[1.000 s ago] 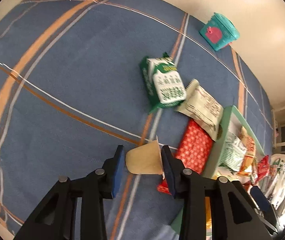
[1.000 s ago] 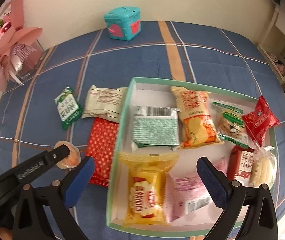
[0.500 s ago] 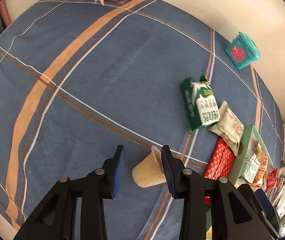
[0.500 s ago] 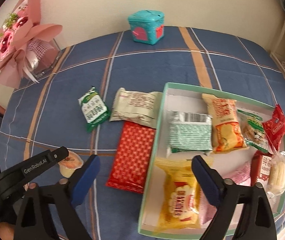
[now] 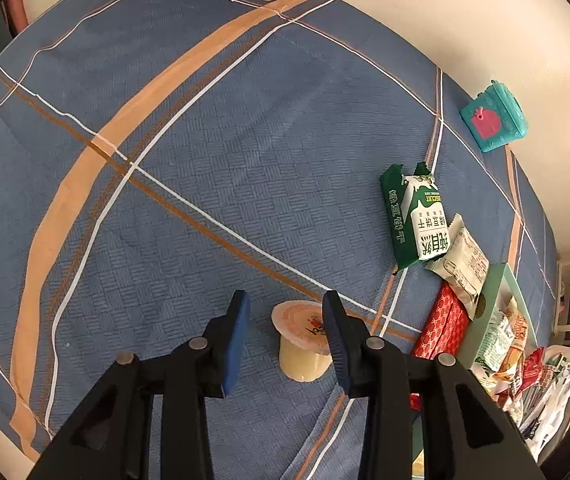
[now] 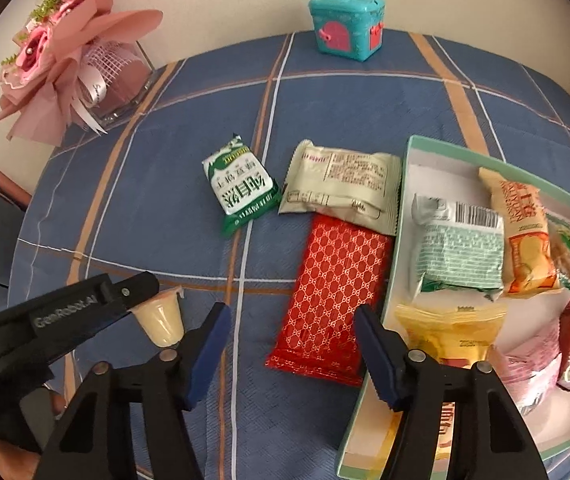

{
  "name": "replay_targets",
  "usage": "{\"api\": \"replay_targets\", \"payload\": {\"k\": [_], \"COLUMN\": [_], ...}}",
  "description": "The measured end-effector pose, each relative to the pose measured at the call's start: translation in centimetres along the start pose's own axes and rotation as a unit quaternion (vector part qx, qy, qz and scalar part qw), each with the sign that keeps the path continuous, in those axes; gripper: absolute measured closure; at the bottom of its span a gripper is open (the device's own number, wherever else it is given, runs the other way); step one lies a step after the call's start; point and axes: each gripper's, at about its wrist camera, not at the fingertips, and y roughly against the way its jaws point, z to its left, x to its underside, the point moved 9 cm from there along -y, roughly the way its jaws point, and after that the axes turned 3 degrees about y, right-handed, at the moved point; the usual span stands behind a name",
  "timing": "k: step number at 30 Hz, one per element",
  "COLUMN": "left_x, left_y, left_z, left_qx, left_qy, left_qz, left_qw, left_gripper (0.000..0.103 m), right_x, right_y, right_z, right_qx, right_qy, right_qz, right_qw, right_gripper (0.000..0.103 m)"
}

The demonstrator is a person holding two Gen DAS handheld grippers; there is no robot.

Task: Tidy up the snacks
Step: 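Grasp the red patterned foil packet with the right tool while the left tool holds the cup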

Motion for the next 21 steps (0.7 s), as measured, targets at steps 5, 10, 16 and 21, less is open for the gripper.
{"api": "replay_targets", "payload": {"k": [5, 10, 16, 21], "left_x": [-0.3, -0.3, 0.1, 0.1], "left_y": [0.5, 1.5, 1.8, 1.7], "left_z": [0.4, 0.7, 0.6, 0.8], "left_qx": [0.009, 0.016, 0.020, 0.025], "left_qy": [0.000, 0.001, 0.002, 0.008], "left_qz": [0.001, -0.004, -0.002, 0.003], "left_qw": [1.0000, 0.9999, 0.9998, 0.9997], "left_gripper": [0.058, 0.058, 0.057, 0.057], "right_x": [0.4, 0.5, 0.6, 0.8], "right_y": [-1.0, -1.7, -2.9, -3.7], "right_z": [-0.2, 0.0, 1.4, 2.4], "right_qx": [0.017, 0.031, 0.074, 0.061], "right_qy": [0.000, 0.004, 0.029, 0.018], "right_qz": [0.013, 0.018, 0.023, 0.027], "right_qw": [1.000, 0.999, 0.997, 0.998], "right_gripper": [0.036, 0.038, 0.037, 0.036]}}
